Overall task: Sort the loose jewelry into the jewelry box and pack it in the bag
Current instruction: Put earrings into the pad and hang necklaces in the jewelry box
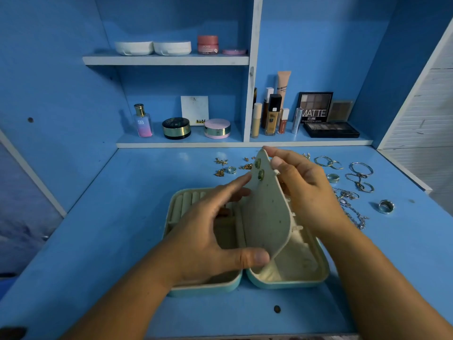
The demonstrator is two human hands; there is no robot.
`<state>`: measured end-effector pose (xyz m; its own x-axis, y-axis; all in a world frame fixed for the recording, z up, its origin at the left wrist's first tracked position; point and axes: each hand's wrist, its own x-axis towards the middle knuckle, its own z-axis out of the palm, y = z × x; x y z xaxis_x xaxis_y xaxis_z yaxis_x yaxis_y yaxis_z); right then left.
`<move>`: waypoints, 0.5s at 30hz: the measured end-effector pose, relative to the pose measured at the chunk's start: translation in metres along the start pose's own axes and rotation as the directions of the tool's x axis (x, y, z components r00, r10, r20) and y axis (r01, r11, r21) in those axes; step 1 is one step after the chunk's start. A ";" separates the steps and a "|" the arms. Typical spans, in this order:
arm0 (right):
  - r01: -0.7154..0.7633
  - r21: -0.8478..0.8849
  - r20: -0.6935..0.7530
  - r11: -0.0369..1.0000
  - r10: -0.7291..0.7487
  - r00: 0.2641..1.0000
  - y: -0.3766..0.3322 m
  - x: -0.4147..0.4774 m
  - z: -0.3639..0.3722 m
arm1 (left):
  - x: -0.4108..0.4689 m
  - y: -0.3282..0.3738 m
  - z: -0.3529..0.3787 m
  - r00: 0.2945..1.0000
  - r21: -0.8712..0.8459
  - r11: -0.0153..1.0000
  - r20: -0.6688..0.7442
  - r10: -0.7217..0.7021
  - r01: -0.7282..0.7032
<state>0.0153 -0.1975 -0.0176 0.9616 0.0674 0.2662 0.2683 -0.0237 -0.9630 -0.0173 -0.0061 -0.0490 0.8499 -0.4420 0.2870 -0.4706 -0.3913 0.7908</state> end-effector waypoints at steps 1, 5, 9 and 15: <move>-0.027 -0.003 0.037 1.000 0.027 0.999 -0.001 0.001 -0.007 | 0.001 -0.001 0.001 0.999 0.015 1.000 -0.034 0.000 0.001; -0.108 0.020 0.083 0.994 0.106 0.991 -0.003 0.004 -0.030 | 0.006 -0.003 -0.003 0.973 0.118 0.992 -0.231 -0.016 0.045; -0.132 -0.221 0.088 0.966 0.155 0.984 0.002 0.007 -0.043 | 0.012 -0.005 -0.021 0.979 0.538 0.818 -0.104 -0.176 0.204; -0.128 -0.576 0.064 0.807 0.200 0.978 0.019 0.012 -0.050 | 0.017 -0.020 -0.027 0.965 0.707 0.690 0.041 -0.258 0.154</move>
<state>0.0351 -0.2468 -0.0306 0.9900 0.1251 0.0646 0.1275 -0.6024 -0.7880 0.0130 0.0158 -0.0459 0.9321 -0.3588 0.0503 -0.3612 -0.9091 0.2076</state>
